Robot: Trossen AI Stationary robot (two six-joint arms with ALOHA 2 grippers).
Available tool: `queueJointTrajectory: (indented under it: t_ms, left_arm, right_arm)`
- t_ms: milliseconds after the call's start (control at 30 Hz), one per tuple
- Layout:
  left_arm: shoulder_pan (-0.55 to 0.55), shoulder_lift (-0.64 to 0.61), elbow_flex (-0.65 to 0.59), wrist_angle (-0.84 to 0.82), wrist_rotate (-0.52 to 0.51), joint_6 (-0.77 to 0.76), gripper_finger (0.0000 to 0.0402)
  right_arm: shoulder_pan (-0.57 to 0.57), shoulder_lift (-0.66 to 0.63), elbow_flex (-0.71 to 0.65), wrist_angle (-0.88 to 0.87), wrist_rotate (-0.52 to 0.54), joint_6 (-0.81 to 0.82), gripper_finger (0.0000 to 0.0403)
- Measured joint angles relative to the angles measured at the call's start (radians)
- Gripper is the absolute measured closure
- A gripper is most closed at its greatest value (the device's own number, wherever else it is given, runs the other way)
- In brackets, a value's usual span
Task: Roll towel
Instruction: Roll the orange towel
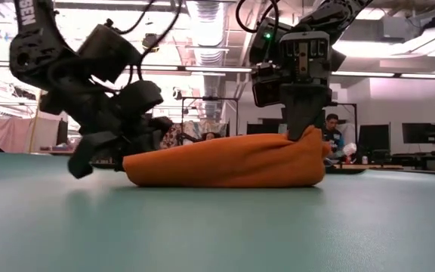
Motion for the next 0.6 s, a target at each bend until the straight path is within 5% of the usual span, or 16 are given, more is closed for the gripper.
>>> queueJointTrajectory:
  t_ms: [233, 600]
  left_arm:
    - [-0.012, 0.032, 0.068, -0.195, -0.005, -0.063, 0.0401]
    - [-0.075, 0.033, 0.059, -0.223, -0.077, -0.144, 0.0401]
  right_arm:
    - [0.021, -0.009, 0.0, -0.029, -0.002, 0.004, 0.039]
    - [-0.066, -0.048, 0.0, -0.123, -0.006, 0.026, 0.039]
